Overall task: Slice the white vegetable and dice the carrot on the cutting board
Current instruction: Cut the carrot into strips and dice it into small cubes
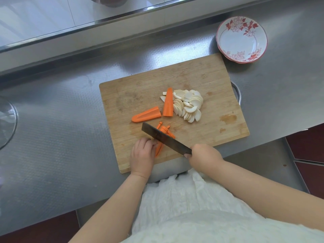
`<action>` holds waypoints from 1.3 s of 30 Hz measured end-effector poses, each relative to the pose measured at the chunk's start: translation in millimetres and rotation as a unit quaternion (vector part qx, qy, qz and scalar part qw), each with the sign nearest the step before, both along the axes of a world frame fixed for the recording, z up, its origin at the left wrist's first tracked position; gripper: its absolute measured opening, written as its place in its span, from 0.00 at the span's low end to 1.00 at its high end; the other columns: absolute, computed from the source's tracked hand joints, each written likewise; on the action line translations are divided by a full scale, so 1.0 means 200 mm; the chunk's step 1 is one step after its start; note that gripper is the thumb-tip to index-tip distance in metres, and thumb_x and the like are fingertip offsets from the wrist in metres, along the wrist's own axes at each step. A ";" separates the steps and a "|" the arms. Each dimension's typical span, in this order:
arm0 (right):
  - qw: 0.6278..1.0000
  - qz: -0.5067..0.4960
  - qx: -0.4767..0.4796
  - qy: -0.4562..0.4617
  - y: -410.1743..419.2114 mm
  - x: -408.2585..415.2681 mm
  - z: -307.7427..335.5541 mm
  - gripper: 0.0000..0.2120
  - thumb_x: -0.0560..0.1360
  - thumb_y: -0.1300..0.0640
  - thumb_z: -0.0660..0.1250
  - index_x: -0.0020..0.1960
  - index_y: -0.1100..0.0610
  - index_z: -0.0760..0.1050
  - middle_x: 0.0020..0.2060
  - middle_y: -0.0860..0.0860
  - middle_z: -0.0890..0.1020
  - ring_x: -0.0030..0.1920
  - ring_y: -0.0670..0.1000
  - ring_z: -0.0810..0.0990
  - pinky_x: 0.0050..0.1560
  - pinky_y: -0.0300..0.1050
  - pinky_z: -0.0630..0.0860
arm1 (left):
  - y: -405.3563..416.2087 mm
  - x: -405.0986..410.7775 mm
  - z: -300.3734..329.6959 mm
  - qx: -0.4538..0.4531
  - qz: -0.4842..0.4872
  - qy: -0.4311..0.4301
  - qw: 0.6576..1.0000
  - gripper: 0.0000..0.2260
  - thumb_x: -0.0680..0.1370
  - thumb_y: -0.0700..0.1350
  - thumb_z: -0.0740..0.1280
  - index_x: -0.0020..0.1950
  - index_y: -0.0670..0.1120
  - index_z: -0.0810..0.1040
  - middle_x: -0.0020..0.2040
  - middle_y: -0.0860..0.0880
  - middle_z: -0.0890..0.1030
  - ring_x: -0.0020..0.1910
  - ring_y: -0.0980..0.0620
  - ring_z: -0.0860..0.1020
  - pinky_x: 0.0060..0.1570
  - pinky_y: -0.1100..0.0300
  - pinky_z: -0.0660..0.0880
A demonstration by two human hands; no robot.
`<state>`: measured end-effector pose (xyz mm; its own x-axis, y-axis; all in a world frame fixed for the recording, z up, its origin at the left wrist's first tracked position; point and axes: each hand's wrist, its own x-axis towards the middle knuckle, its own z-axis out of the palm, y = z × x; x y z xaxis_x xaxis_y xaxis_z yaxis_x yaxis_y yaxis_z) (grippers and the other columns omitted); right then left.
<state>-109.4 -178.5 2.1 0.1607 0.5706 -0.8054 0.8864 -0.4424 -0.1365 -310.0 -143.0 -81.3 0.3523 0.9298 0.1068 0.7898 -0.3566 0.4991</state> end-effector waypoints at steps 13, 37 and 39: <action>0.996 0.036 0.087 0.007 -0.06 -0.02 0.10 0.14 0.81 0.46 0.55 0.52 0.54 0.75 0.39 0.52 0.80 0.40 0.54 0.78 0.34 0.44 0.69 | -0.02 -0.05 -0.01 0.004 -0.016 -0.012 1.000 0.10 0.77 0.48 0.64 0.44 0.43 0.82 0.42 0.48 0.79 0.42 0.47 0.73 0.37 0.55 0.72; 0.994 0.093 -0.002 -0.057 -0.04 -0.13 0.08 0.09 0.76 0.64 0.58 0.51 0.56 0.76 0.40 0.52 0.79 0.37 0.53 0.73 0.32 0.42 0.68 | -0.02 -0.04 -0.04 0.030 -0.008 -0.003 1.000 0.11 0.77 0.48 0.64 0.42 0.44 0.81 0.38 0.48 0.79 0.40 0.48 0.72 0.33 0.55 0.72; 0.996 0.073 0.005 -0.052 -0.05 -0.11 0.05 0.09 0.78 0.61 0.58 0.52 0.55 0.76 0.39 0.51 0.79 0.37 0.53 0.76 0.30 0.42 0.69 | -0.02 -0.04 -0.04 0.015 -0.009 -0.009 1.000 0.11 0.77 0.48 0.63 0.42 0.44 0.81 0.39 0.48 0.79 0.40 0.48 0.72 0.35 0.54 0.72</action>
